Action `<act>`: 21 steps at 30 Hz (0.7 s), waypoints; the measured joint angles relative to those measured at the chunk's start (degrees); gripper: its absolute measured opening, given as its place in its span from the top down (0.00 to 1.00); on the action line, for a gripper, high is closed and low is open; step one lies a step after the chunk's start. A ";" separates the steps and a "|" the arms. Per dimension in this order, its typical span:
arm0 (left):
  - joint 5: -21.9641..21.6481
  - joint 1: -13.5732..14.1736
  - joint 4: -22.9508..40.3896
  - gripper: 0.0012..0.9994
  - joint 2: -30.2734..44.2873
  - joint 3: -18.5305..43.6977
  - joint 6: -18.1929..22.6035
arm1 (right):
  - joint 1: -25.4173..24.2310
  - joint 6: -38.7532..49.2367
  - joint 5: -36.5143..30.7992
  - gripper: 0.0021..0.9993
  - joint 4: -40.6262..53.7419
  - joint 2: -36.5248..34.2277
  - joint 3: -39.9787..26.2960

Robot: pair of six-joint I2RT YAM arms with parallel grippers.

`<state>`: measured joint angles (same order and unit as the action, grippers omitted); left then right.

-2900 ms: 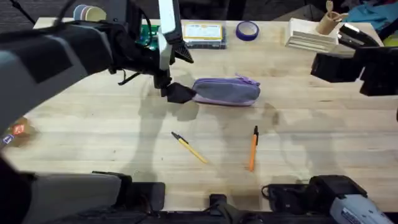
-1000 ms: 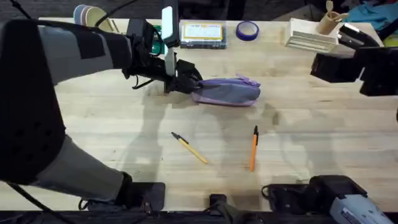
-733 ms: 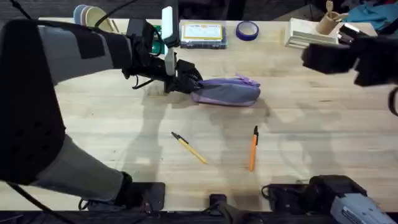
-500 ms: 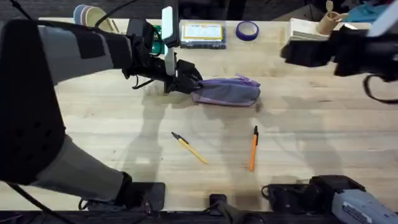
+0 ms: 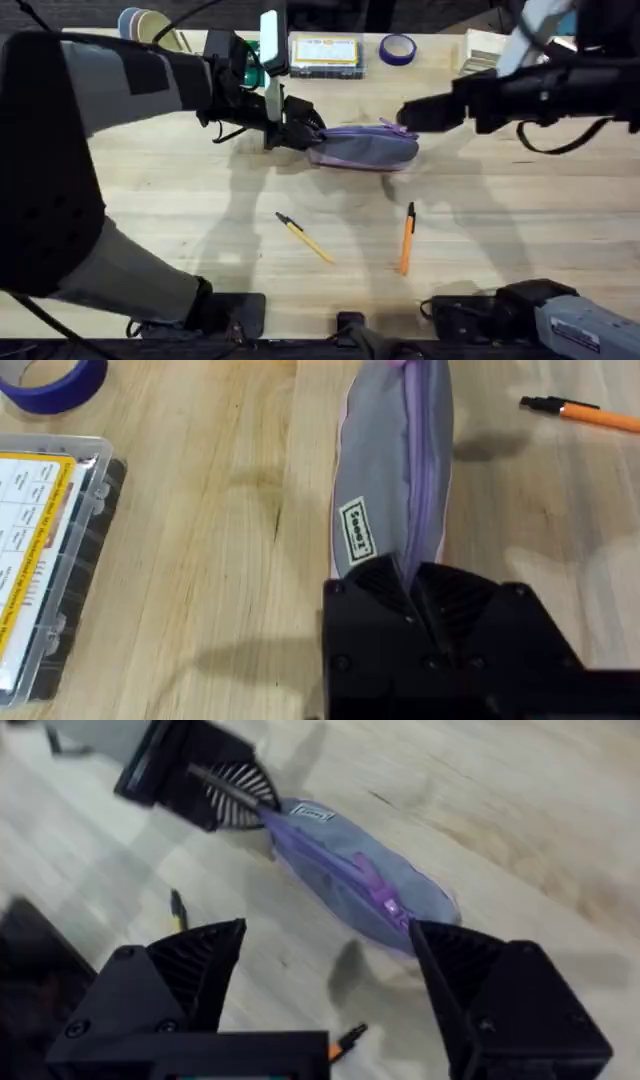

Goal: Unzip the bag, pick up the pens from the table one at a time and place them inside, then zip the bag closed.

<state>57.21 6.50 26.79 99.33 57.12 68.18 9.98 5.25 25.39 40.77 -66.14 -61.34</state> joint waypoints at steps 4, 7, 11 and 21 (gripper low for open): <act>0.02 0.00 0.00 0.96 0.00 0.00 0.00 | 2.37 7.34 0.02 0.00 -0.02 -0.96 0.00; 0.00 0.00 0.00 0.96 0.00 0.00 0.00 | 3.27 12.27 0.00 0.00 -0.09 -1.43 0.00; 0.00 0.00 0.00 0.96 0.00 0.00 0.02 | 3.36 15.49 0.00 0.00 -0.13 -1.50 0.00; 0.00 0.00 0.00 0.96 -0.01 0.00 0.00 | 3.36 17.54 0.00 0.00 0.00 -1.48 0.00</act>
<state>57.21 6.50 26.79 99.32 57.12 68.18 13.34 22.79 25.39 40.77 -67.61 -61.34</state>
